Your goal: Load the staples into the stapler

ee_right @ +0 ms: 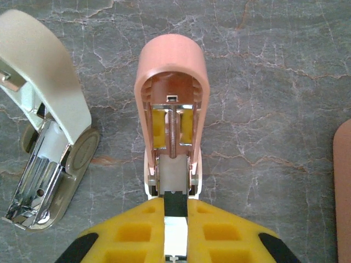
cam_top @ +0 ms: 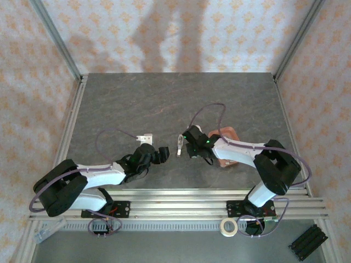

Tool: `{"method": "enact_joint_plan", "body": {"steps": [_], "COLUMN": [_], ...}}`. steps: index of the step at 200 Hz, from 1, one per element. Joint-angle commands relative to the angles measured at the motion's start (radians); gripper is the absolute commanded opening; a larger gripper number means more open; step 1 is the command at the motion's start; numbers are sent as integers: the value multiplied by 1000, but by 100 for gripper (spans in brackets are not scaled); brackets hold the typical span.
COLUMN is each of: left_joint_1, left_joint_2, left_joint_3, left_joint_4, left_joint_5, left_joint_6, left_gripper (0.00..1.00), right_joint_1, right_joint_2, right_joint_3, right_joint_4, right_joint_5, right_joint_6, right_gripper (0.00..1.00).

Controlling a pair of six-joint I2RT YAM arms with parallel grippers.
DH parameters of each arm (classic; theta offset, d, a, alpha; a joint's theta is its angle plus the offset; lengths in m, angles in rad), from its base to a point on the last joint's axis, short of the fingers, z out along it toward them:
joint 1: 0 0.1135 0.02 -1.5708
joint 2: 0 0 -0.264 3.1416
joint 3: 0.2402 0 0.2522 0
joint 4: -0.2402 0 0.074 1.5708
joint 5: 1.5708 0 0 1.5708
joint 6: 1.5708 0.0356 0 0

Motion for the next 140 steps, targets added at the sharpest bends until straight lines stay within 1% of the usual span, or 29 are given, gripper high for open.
{"method": "enact_joint_plan", "body": {"steps": [1,75,140], "left_joint_1": [10,10,10], "left_joint_2": [14,15,16], "left_joint_3": [20,16,14], "left_joint_4": [23,27,31], "left_joint_5": [2,2,4], "left_joint_6": [-11,-12,-14], "left_gripper": [84,84,84], "right_joint_1": [-6,-6,-6], "right_joint_2": [-25,-20,3], "right_joint_3": [-27,-20,0], "right_joint_4": [-40,-52,-87], "right_joint_5": [4,18,35], "right_joint_6": [11,36,71], "right_gripper": [14,16,16]}}
